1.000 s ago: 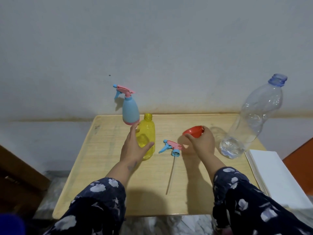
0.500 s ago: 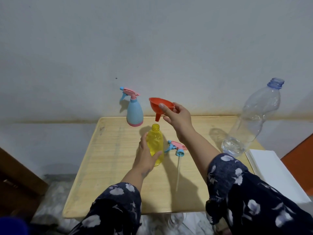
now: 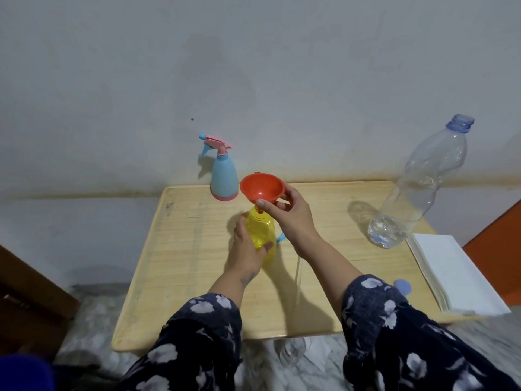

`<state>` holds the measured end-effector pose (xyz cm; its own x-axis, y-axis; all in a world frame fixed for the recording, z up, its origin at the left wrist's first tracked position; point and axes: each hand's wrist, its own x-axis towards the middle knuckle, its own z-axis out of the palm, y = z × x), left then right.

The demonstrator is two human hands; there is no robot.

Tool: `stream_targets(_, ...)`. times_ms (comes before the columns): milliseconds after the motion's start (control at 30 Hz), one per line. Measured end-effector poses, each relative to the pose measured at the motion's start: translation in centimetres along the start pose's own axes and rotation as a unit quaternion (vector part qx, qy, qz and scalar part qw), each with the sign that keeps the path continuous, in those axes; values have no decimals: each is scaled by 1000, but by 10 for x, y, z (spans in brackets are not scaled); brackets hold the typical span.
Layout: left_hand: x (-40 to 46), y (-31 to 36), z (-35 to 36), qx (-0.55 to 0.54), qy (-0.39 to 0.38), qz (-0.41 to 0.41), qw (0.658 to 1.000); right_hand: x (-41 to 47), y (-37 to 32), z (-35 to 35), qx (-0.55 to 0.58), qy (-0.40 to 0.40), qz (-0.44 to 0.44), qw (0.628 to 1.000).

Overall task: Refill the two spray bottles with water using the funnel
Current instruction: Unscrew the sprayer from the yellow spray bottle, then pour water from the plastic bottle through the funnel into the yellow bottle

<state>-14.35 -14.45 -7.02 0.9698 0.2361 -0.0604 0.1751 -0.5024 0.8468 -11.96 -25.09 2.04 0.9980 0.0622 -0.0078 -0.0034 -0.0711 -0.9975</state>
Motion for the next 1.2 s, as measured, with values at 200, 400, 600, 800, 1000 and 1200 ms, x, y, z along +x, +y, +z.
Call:
stream_targets(200,-9,0,1,6,4,10,1000,-10,3,-15,-22,-24,45,998)
stream_targets(400,-11,2,4,13,1,-30,999,-19,20,-67,-52,90,63,993)
stream_targets(600,-10,5,11,-14,23,-48,999,-8,38,-149,-169,318,47,932)
stream_targets(800,-9,5,14,7,38,-56,998,9,31,-206,-185,422,58,886)
stream_targets(1000,-7,3,18,0,58,-69,996,32,54,-225,-158,320,-2,934)
stream_targets(1200,-7,3,21,0,70,-59,996,46,63,-219,-164,353,-86,917)
